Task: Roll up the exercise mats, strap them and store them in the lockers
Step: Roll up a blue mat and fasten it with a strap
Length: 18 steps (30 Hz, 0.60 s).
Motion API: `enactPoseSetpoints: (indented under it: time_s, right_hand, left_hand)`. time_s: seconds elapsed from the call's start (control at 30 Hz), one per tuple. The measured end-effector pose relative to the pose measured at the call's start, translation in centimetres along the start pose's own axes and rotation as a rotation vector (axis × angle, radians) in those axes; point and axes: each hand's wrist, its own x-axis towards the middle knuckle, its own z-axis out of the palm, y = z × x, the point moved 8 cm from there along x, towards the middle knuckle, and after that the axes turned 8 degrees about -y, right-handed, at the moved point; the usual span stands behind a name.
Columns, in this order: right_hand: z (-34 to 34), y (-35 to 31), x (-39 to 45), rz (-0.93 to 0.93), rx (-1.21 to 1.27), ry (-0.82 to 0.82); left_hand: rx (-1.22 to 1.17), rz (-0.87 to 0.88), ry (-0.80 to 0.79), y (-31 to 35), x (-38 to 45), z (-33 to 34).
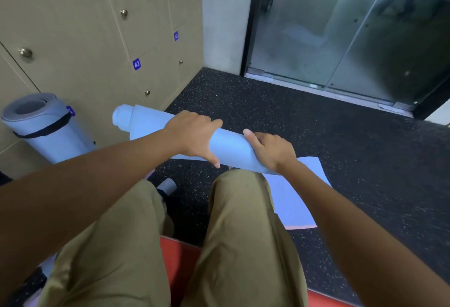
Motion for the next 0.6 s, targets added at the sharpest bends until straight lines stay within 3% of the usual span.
enactPoseSetpoints:
  time_s: [0.2, 0.27, 0.5, 0.6]
  right_hand:
    - [-3.4, 2.2, -2.7, -0.021, -0.207, 0.392]
    - [-5.3, 3.1, -3.2, 0.003, -0.162, 0.493]
    - [-10.6, 3.0, -2.8, -0.028, 0.775, 0.505]
    - [-11.6, 1.8, -2.1, -0.091, 0.912, 0.413]
  left_hand:
    - [-0.099, -0.042, 0.062, -1.1, 0.3, 0.4]
    - [-0.208, -0.084, 0.08, -1.8, 0.3, 0.3]
    - [-0.566, -0.185, 0.143, -3.1, 0.7, 0.5]
    - [-0.722, -0.195, 0.152, -3.3, 0.4, 1.7]
